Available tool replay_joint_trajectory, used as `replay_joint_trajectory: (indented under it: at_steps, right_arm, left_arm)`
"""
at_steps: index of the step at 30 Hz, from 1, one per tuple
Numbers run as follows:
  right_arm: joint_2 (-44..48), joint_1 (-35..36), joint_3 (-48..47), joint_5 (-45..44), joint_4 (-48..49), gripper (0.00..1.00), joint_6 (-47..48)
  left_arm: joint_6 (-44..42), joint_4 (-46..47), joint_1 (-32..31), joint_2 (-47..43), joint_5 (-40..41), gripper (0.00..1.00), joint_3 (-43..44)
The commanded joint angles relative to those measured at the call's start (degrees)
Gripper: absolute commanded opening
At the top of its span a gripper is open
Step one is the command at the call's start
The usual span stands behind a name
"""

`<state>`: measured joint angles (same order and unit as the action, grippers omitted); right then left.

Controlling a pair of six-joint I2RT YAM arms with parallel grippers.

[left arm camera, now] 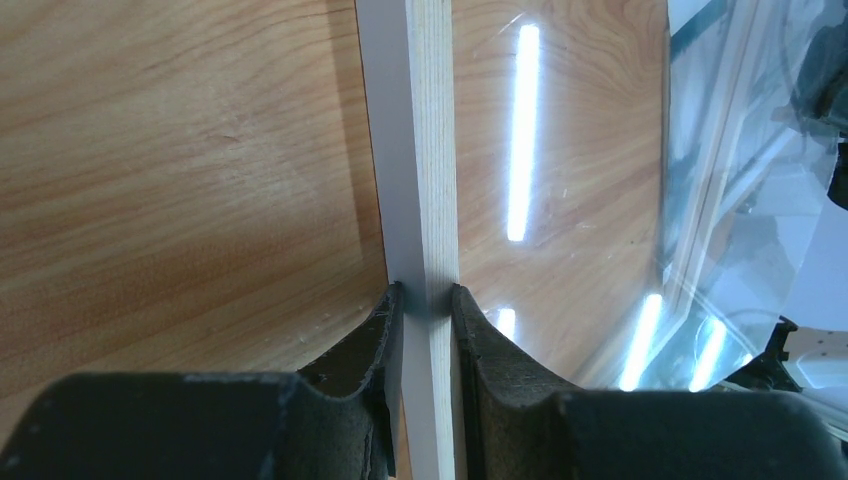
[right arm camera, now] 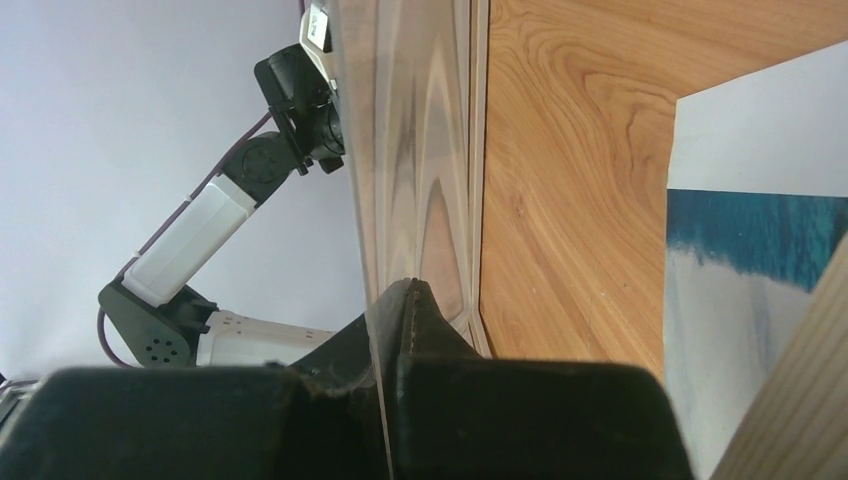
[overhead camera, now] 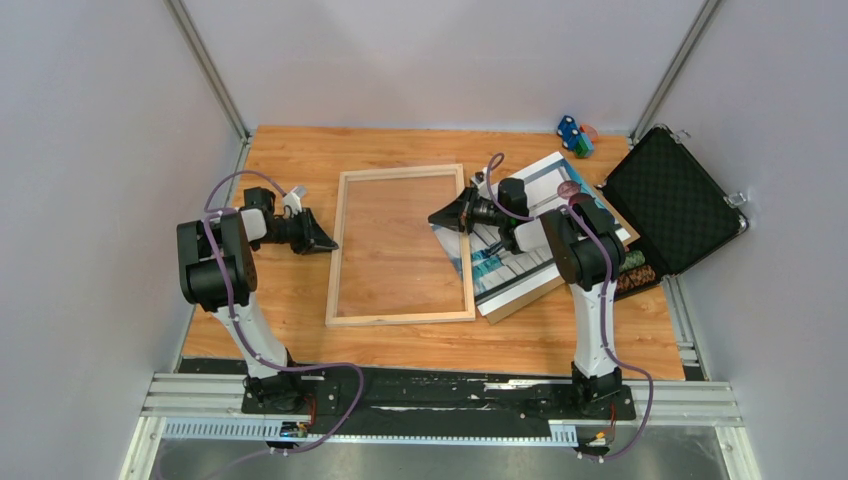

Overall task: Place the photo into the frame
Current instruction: Place the photo frame item in the photo frame.

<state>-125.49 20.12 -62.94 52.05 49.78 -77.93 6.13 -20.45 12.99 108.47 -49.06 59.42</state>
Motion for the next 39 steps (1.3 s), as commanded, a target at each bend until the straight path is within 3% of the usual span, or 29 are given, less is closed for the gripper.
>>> replay_joint_trajectory:
  at_steps: [1,39]
  right_arm:
    - [1.09,1.15,-0.08,0.51,0.18,0.0,1.56]
    - [4.07,1.08,-1.05,1.12,-9.2,0.0,4.45]
  left_arm:
    - [-1.82,-0.11,0.03,1.07,0.54,0.16,1.1]
    - [-1.82,-0.06,0.06,1.4,1.61,0.11,1.23]
